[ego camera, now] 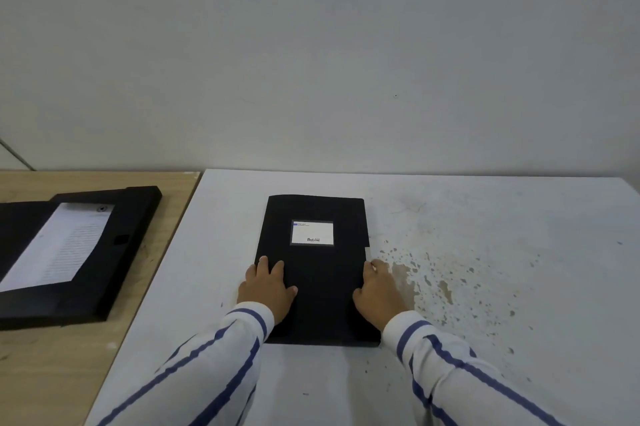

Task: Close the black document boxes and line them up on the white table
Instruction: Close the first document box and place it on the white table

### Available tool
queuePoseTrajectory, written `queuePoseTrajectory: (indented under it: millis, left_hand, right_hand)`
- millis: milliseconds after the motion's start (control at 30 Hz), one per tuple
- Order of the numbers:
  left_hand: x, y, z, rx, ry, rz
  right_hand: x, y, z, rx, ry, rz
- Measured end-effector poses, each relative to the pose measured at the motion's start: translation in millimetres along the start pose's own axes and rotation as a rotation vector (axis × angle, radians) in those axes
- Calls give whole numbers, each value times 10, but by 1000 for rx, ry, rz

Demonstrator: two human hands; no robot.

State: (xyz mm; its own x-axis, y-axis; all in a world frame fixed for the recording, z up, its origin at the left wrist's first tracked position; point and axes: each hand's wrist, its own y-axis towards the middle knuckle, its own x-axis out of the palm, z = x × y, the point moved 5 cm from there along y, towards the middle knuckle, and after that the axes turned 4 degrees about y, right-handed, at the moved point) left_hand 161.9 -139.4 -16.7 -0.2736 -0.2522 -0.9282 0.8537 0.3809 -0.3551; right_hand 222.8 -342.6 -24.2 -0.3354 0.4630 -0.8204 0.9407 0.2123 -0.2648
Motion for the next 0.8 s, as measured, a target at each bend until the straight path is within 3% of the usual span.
queuePoseTrajectory:
  millis: [200,300,467,633,800]
  left_hand:
    - [42,-12,-24,29,-2,27]
    - [55,-26,-87,26,-123,59]
    - [101,-43,-293,-158,-525,50]
    - [90,3,-271,-200,-614,46]
    - [94,21,-33,-129,-656,61]
  right_hand:
    - [46,4,-52,9,-27,-93]
    - [50,-40,-46,30,56,-106]
    - [75,-150,45,235,333,28]
    - [80,-177,69,307,479,55]
    - [-33,-207,242,325,624,150]
